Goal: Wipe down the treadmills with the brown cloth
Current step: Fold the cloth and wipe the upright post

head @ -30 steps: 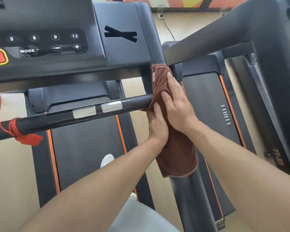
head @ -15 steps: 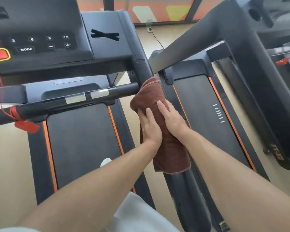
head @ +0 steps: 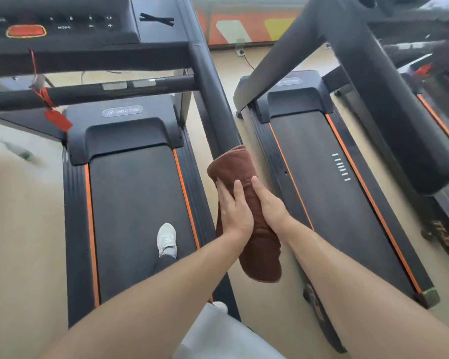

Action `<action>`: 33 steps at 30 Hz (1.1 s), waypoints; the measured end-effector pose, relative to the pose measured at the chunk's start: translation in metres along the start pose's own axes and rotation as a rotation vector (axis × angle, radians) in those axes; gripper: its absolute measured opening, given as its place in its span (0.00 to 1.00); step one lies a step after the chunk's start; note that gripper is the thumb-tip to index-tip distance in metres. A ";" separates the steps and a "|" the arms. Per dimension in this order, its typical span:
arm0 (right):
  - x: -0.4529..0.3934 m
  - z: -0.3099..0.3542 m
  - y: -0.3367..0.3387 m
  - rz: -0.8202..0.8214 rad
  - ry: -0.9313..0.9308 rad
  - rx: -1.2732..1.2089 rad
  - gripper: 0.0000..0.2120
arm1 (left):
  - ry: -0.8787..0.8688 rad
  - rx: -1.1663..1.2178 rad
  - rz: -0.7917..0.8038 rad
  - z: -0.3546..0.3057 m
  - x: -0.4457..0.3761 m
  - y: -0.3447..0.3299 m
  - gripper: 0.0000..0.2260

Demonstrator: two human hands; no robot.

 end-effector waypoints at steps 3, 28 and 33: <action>0.028 -0.017 0.003 0.008 0.039 0.013 0.24 | -0.004 0.025 -0.017 0.013 0.029 -0.001 0.28; 0.002 0.017 -0.006 -0.053 0.141 0.241 0.26 | -0.222 -0.152 -0.030 -0.043 -0.017 0.001 0.27; -0.038 0.059 -0.020 -0.069 0.171 0.295 0.25 | -0.129 -0.102 -0.080 -0.063 -0.064 0.008 0.27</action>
Point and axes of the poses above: each hand's wrist, its own x-axis away from the middle knuckle, its own y-axis out of the back of the hand, z = x × y, the point moved 8 cm from there along -x, towards the middle knuckle, and after that the axes turned 2 degrees about -x, right-handed, at the moved point
